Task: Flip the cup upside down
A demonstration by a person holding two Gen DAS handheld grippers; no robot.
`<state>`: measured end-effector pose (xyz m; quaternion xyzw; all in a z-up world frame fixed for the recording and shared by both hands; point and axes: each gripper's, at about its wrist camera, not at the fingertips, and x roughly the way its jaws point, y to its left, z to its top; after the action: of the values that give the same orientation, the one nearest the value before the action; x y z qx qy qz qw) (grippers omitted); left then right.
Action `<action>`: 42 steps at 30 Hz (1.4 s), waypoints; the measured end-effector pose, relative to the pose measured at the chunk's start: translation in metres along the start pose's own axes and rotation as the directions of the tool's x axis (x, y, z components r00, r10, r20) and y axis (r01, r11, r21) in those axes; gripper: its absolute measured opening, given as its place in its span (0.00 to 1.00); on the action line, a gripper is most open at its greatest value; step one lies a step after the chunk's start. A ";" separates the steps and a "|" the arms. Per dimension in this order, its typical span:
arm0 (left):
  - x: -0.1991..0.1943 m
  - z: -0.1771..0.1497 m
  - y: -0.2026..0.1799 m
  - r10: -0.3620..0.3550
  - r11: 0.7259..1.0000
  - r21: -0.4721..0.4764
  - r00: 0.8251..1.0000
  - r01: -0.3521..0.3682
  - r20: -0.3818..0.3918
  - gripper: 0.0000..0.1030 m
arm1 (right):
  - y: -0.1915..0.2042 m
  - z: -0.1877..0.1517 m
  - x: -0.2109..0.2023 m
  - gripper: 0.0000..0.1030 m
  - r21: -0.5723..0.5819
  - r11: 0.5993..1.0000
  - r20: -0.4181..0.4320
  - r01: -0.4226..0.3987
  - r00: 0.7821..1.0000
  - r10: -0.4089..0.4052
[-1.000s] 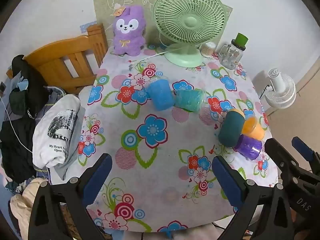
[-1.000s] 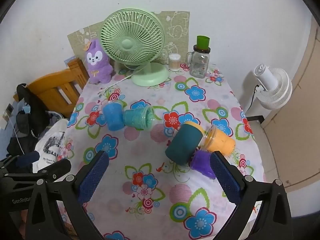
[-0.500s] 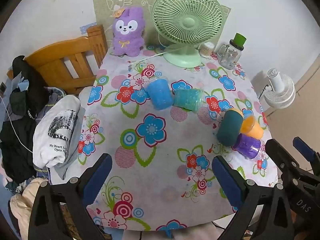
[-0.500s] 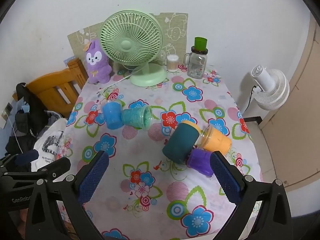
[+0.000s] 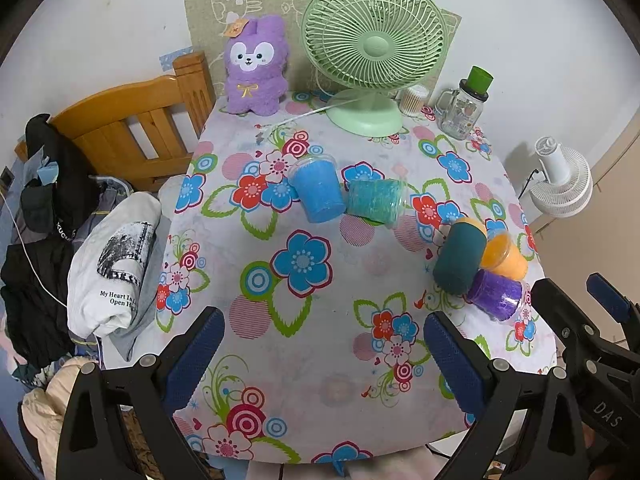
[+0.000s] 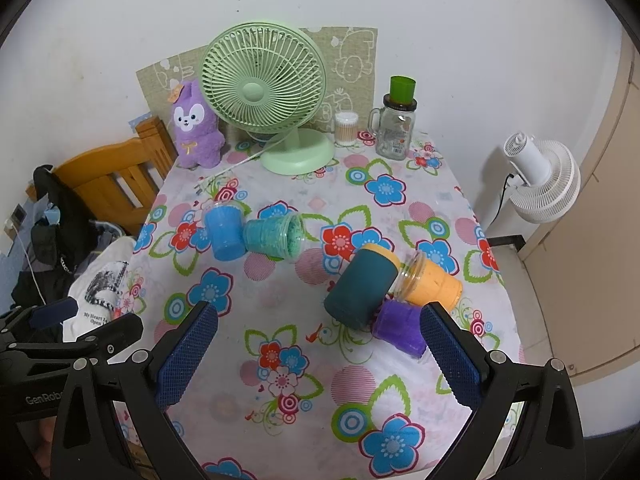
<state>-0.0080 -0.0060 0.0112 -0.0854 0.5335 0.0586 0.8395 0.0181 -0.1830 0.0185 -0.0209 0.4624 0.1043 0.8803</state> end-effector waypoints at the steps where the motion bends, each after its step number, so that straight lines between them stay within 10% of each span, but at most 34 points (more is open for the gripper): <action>1: 0.000 0.000 0.000 0.000 1.000 0.000 1.000 0.000 0.001 0.98 | 0.000 0.000 0.000 0.99 -0.001 1.000 -0.001 0.001 1.000 -0.001; 42: 0.046 0.043 -0.010 0.080 0.990 -0.109 0.996 -0.084 -0.042 0.98 | -0.014 0.054 0.058 0.99 -0.083 0.994 -0.058 -0.074 0.996 0.069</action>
<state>0.0513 -0.0070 -0.0117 -0.1110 0.5482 0.1208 0.8201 0.0966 -0.1795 0.0011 -0.0444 0.4819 0.1547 0.8613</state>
